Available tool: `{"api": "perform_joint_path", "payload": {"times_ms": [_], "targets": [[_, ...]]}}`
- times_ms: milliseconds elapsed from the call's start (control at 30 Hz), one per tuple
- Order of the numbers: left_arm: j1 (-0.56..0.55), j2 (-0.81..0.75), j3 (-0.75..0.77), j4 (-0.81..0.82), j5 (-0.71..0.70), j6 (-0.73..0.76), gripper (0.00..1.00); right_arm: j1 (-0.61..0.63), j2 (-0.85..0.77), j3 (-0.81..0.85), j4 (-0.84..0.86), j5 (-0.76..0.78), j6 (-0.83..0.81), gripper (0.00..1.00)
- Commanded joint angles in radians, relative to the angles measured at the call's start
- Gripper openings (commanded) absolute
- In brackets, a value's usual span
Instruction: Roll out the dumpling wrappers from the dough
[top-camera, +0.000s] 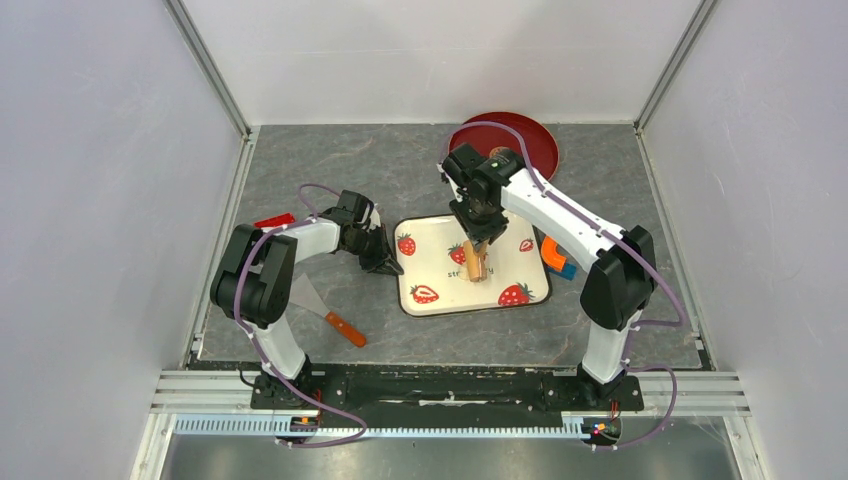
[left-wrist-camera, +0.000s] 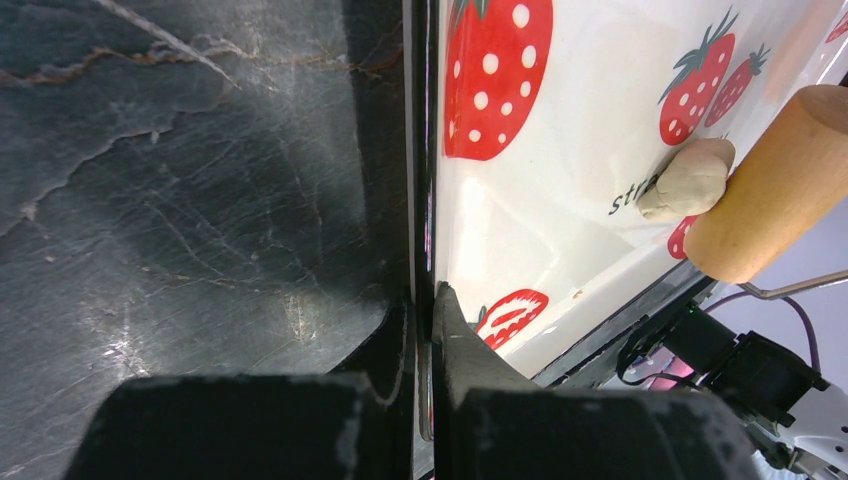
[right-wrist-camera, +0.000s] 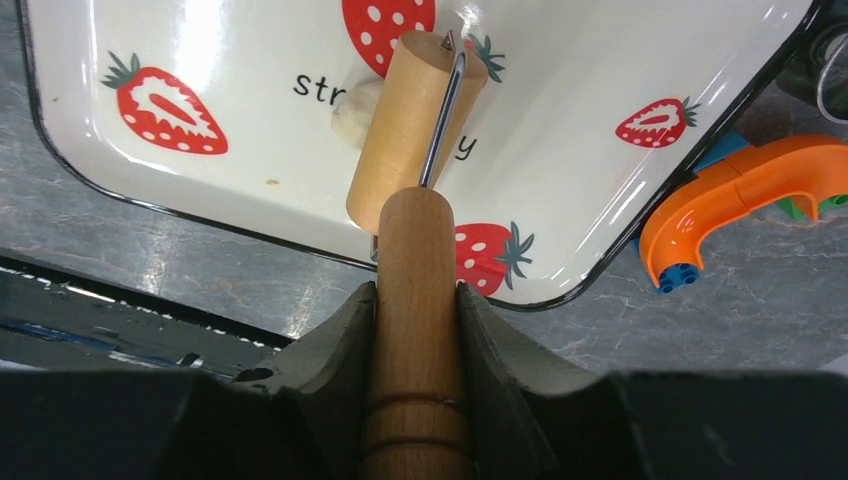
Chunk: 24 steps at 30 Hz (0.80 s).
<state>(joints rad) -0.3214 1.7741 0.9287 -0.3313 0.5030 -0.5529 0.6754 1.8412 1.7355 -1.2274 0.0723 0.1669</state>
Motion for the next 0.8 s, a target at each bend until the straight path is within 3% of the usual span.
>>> {"api": "perform_joint_path", "payload": {"times_ms": [0,767], "targets": [[-0.026,0.064,-0.030,-0.048,-0.132,0.036,0.02,0.010,0.007,-0.012,0.034,-0.017,-0.008,0.00],[-0.027,0.076,-0.024,-0.048,-0.132,0.035,0.02,0.026,0.013,-0.044,0.079,-0.114,0.006,0.00]]}}
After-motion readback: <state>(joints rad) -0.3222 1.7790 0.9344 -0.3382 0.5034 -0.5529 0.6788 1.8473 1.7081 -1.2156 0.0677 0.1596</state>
